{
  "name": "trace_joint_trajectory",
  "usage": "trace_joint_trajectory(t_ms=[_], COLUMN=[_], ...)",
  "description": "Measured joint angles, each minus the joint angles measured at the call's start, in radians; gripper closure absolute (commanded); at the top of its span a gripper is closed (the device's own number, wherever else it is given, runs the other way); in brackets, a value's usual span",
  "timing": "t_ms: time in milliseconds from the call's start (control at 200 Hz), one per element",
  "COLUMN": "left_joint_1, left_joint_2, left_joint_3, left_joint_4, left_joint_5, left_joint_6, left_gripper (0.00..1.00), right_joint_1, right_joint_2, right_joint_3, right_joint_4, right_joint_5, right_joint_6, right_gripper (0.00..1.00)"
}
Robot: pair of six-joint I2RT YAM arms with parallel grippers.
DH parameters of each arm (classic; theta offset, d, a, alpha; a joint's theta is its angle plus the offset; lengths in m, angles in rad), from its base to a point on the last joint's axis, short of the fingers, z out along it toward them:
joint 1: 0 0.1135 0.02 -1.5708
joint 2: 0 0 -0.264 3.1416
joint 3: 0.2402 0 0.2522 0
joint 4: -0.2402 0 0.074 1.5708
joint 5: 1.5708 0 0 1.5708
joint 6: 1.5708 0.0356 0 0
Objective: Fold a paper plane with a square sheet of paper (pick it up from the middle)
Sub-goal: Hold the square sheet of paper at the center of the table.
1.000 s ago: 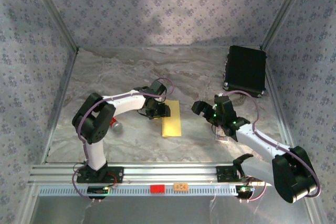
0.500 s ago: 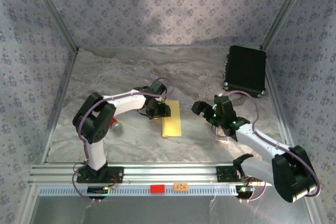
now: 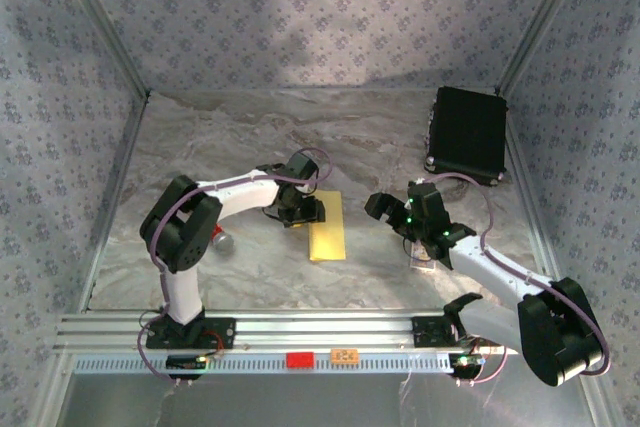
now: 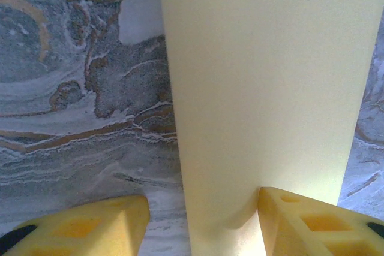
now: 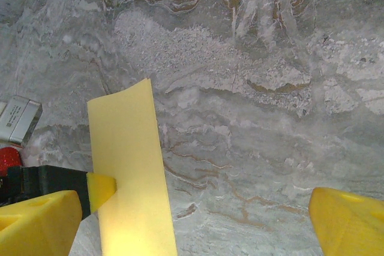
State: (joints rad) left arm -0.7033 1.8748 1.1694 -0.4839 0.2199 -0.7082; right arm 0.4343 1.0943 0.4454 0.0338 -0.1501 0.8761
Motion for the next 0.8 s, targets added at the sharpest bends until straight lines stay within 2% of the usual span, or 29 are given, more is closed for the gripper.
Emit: trace_joint_trajectory(t_ms=[800], left_joint_1=[-0.007], left_joint_2=[0.035], left_joint_3=[0.058], left_joint_4=[-0.068], left_joint_5=[-0.012], left_joint_6=[0.028], left_gripper=[0.44], right_joint_1=[0.0], right_joint_2=[0.022], right_joint_3=[0.0], right_joint_4=[0.0], right_joint_5=[0.0], right_joint_6=[0.0], right_gripper=[0.01])
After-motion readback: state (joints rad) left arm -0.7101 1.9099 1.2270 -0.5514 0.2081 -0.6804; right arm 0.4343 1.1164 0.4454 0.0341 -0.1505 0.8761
